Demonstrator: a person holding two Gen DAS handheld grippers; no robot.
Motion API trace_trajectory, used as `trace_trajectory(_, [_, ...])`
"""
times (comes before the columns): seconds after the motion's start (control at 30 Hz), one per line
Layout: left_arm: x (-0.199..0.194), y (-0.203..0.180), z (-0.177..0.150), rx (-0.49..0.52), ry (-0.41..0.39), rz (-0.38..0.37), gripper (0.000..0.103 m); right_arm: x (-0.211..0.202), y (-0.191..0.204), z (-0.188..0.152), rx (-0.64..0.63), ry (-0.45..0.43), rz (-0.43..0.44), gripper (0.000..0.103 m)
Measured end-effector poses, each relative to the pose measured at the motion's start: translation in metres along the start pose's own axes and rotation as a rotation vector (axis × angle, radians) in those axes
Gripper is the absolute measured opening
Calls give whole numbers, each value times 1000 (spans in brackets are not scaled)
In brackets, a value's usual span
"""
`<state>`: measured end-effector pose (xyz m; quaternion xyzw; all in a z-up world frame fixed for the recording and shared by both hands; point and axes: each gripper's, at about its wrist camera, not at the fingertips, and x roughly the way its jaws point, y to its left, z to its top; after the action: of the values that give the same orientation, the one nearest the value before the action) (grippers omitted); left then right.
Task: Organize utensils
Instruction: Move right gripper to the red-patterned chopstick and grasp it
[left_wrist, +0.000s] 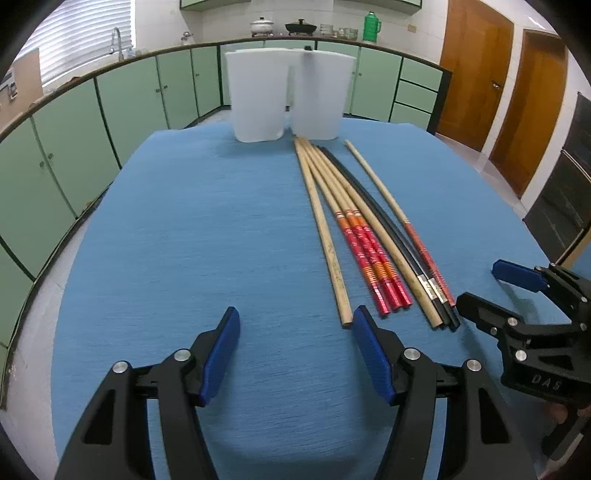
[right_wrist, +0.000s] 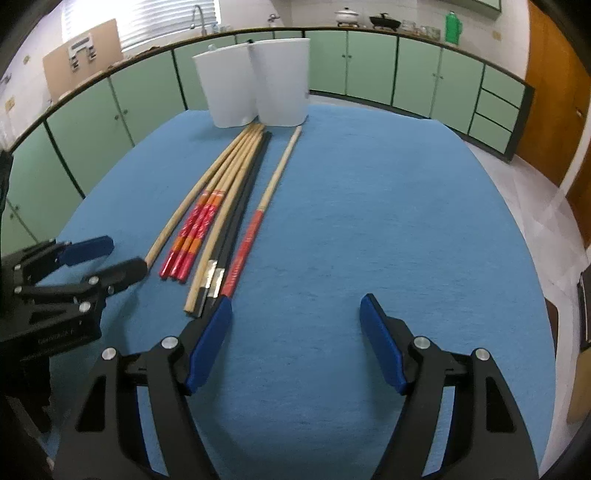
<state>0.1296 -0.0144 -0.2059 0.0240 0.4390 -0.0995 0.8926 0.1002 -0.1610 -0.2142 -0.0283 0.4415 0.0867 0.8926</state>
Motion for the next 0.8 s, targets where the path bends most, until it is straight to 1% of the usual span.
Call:
trace_trajectory(0.07, [-1, 3, -1, -3, 1, 11, 63, 1, 6, -1, -21, 5, -3, 69])
trace_trajectory(0.13, [-1, 8, -2, -4, 3, 19, 63, 1, 12, -1, -32, 6, 13, 68])
trace_trajectory(0.27, [-1, 12, -2, -11, 2, 11, 63, 2, 20, 0, -53, 6, 8, 67])
trace_trajectory(0.4, [1, 12, -1, -6, 0, 13, 63, 4, 20, 2, -50, 7, 1, 65])
trace_trajectory(0.47, [1, 13, 0, -11, 0, 9, 63, 5, 18, 4, -50, 6, -9, 57])
trace_trajectory(0.5, [0, 14, 0, -15, 0, 8, 63, 4, 16, 4, -48, 7, -11, 56])
trace_trajectory(0.57, [0, 15, -1, -18, 0, 6, 63, 3, 8, 4, -36, 6, -31, 56])
trace_trajectory(0.67, [1, 13, 0, -17, -3, 6, 63, 3, 2, 4, -15, 5, -23, 55])
trace_trajectory(0.8, [2, 10, 1, -20, -6, 1, 63, 5, 12, 6, -45, -3, -8, 41])
